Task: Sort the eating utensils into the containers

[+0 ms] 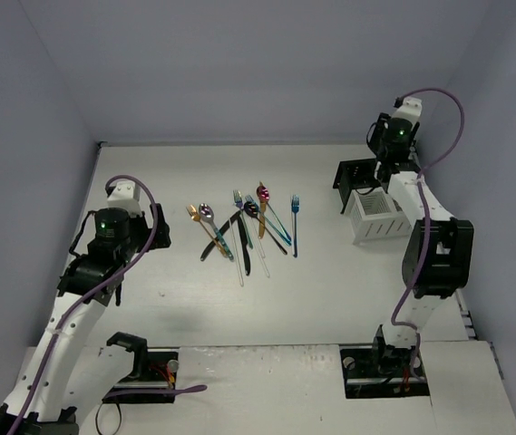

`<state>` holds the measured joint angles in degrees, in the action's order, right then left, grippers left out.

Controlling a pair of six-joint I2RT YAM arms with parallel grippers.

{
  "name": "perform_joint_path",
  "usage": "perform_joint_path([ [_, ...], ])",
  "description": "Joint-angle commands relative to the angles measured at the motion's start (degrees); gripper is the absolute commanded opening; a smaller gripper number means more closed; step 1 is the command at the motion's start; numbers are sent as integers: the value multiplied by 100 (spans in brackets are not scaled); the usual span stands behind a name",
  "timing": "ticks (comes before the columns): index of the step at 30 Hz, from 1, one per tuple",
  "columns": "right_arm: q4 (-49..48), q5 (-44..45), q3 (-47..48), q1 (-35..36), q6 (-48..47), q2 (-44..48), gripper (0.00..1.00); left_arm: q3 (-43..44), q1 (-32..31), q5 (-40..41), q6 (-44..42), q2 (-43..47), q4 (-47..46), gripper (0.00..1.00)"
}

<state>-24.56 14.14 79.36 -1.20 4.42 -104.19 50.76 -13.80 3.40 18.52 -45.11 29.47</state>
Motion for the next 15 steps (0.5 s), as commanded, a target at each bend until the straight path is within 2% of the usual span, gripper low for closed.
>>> perform_joint_path([
  [1,1240,4,599,703,78,1126,50,17,31,-81,55,67,-359,83],
  [3,2135,-291,700,980,263,1274,51,21,35,-110,63,38,-346,83],
  [4,2165,-404,704,1080,368,1287,51,21,27,-111,64,37,-346,83],
  [7,3256,-1078,745,1403,749,1191,53,30,36,-157,80,-26,-336,83],
  [15,3931,-1536,435,2206,989,532,49,39,28,-174,72,-60,-302,83],
])
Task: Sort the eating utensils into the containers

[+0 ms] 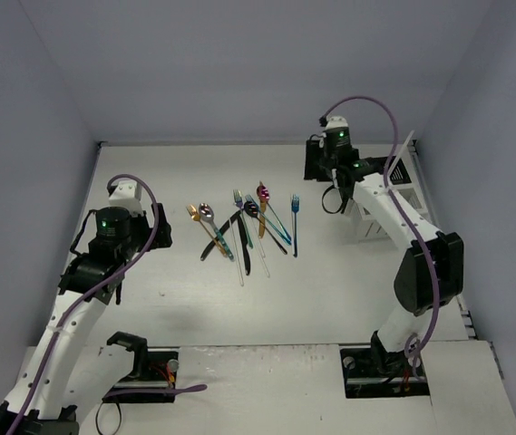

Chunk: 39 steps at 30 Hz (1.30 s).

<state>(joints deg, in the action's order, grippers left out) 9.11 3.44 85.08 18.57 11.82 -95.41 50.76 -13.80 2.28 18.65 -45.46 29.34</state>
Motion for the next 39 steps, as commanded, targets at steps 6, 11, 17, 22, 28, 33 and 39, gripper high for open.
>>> perform_joint_path([
  [6,721,-559,-71,452,369,-1197,42,48,36,-110,59,-86,-271,83],
  [11,812,-554,141,534,497,-1735,37,57,35,-141,68,-130,-254,83],
  [17,891,-528,316,586,584,-2064,33,56,35,-168,69,-147,-245,83],
  [22,940,-399,370,644,579,-2226,31,70,36,-225,82,-196,-240,83],
  [28,961,-174,520,781,575,-2310,28,74,35,-228,77,-209,-227,83],
  [33,978,-34,628,872,641,-2463,26,76,36,-226,83,-191,-207,83],
  [39,996,108,659,884,745,-2606,23,90,36,-228,86,-199,-193,83],
])
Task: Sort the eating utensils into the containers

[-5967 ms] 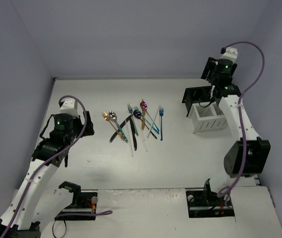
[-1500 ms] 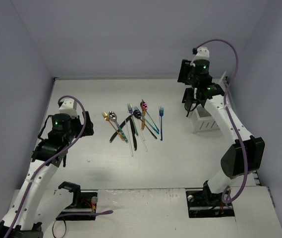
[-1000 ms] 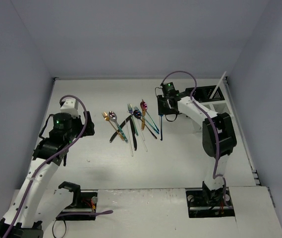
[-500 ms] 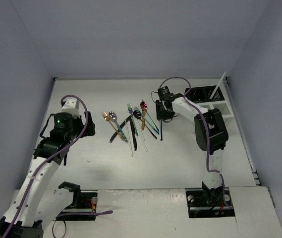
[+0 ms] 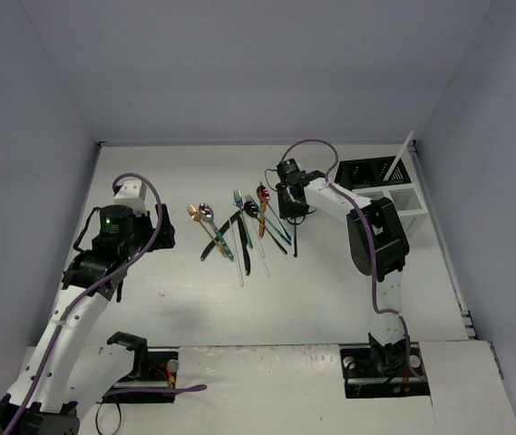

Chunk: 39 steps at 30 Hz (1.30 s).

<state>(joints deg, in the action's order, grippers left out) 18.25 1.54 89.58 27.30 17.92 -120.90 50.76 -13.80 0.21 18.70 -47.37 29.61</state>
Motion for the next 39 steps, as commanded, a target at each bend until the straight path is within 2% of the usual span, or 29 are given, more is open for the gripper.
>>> perform_joint_path([
  [1,83,344,209,4,166,-64,22,75,36,-21,81,0,-227,83],
  [8,109,548,119,12,220,-3,21,83,36,-21,81,26,-219,83],
  [14,120,381,86,4,236,-122,20,83,36,-21,81,35,-221,83],
  [22,148,226,229,11,215,-232,1,74,36,-12,81,60,-210,83],
  [28,214,148,694,50,33,13,0,74,36,-13,90,43,-219,83],
  [36,102,1504,1703,6,-643,988,0,74,39,8,90,29,-210,83],
  [39,-333,1822,1754,-200,-833,1348,0,74,39,23,90,44,-219,83],
])
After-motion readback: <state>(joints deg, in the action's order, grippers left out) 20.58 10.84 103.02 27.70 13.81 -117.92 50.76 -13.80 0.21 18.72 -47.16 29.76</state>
